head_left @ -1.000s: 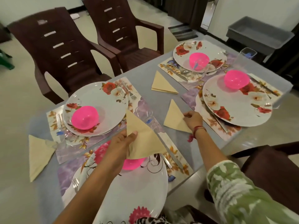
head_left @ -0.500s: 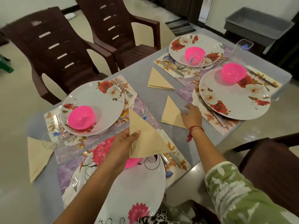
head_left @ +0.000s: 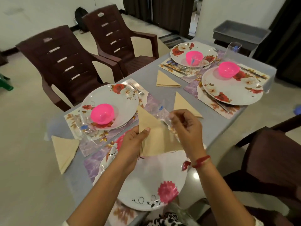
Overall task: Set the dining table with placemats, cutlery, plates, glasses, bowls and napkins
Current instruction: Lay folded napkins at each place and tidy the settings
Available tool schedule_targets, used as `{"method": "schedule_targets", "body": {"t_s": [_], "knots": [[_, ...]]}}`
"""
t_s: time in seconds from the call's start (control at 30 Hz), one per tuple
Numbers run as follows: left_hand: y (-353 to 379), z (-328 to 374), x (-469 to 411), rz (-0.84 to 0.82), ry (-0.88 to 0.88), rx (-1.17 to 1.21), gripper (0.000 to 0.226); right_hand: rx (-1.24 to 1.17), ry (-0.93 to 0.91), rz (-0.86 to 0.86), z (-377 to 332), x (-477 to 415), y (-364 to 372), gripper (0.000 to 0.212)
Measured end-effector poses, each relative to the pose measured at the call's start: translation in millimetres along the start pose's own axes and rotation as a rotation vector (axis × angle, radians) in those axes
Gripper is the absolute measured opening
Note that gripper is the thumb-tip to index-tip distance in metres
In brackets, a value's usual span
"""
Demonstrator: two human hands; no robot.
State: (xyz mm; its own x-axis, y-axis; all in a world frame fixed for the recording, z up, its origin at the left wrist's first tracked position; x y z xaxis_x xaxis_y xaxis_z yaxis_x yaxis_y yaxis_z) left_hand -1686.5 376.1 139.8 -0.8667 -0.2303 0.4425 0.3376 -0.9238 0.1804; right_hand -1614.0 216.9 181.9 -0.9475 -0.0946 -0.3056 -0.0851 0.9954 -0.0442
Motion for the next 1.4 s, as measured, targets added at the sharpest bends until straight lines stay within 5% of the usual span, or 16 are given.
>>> {"method": "schedule_targets", "body": {"t_s": [0.2,0.47,0.93,1.17,1.4], "knots": [[-82.4,-3.7,85.6,-0.092,0.113,-0.003,0.019,0.089,0.164,-0.175,-23.6,116.4,72.3,0.03],[-152.0,-44.1,183.3,-0.187,0.079,-0.158,0.019,-0.023,0.37,-0.232,-70.3,260.0,108.4,0.011],[40.3,-152.5,311.1,-0.782,-0.054,-0.459,0.012,0.09,0.407,0.574,-116.2,477.3,-102.2,0.008],[166.3,-248.1,473.6,-1.263,-0.151,-0.597,0.036,0.164,0.378,0.939,-167.3,644.3,-219.8,0.008],[266.1,-365.6,646.6,-1.443,-0.223,-0.624,0.012,0.239,0.379,1.297,-235.7,836.0,-349.3,0.012]]}}
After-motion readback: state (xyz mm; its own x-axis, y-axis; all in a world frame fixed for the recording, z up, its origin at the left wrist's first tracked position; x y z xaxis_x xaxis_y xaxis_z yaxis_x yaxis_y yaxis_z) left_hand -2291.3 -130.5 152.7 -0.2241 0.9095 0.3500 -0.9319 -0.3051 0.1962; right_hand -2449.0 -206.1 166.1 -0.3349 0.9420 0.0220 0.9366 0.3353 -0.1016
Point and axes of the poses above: each hand's wrist, its own x-axis away from the middle knuckle, its own y-axis out of the palm, z = x × y, the point moved 7 cm from there along -x, towards the middle knuckle, and after that the axes turned 3 degrees about -y, right-handed, at the moved point
